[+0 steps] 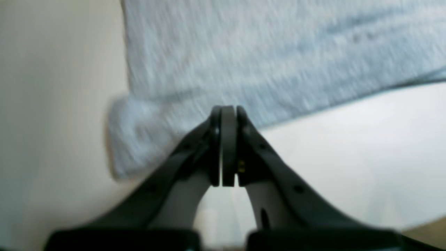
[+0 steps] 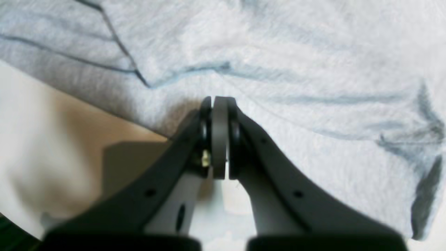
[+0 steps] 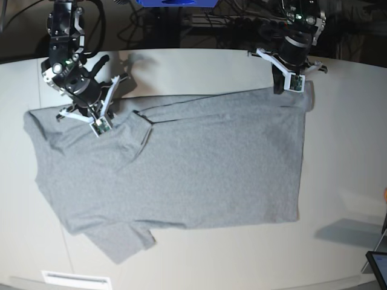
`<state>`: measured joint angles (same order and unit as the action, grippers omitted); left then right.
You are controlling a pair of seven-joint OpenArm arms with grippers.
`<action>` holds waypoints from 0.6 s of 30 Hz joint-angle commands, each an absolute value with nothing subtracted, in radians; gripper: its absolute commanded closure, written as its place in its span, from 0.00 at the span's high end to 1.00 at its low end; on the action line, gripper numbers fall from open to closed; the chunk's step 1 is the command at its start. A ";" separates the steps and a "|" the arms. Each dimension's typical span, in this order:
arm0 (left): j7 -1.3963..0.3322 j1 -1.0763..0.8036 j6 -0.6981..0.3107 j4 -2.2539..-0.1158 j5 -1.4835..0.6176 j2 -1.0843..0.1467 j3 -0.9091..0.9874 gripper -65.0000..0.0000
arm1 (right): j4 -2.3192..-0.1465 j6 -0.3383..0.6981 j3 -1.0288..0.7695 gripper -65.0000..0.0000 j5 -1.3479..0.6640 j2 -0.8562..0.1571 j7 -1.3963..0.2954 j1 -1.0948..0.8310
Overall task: Fold the T-shirt properly
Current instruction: 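Lift the shirt edge with both grippers and move them inward, then release the edge with the left gripper and raise it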
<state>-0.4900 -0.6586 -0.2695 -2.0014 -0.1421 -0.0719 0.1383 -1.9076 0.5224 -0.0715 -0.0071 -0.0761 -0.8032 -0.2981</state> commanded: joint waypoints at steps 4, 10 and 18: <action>-0.470 -0.743 -0.269 -2.022 -0.271 -0.044 0.180 0.00 | -1.922 0.518 -0.074 0.01 -0.015 -0.084 -0.783 -0.306; -0.470 -0.808 -0.271 -2.006 -0.763 -0.044 0.420 0.03 | -1.882 0.518 -0.074 0.01 -0.015 -0.085 -0.783 -0.308; -0.478 -0.796 -0.275 -1.857 -0.981 -0.036 0.559 0.40 | -1.867 0.522 -0.074 0.01 -0.015 -0.085 -0.779 -0.326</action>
<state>-0.5018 -0.7868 -0.2691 -1.8420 -0.9684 -0.0265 0.5533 -1.8538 0.5232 -0.0715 -0.0071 -0.0799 -0.7959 -0.3305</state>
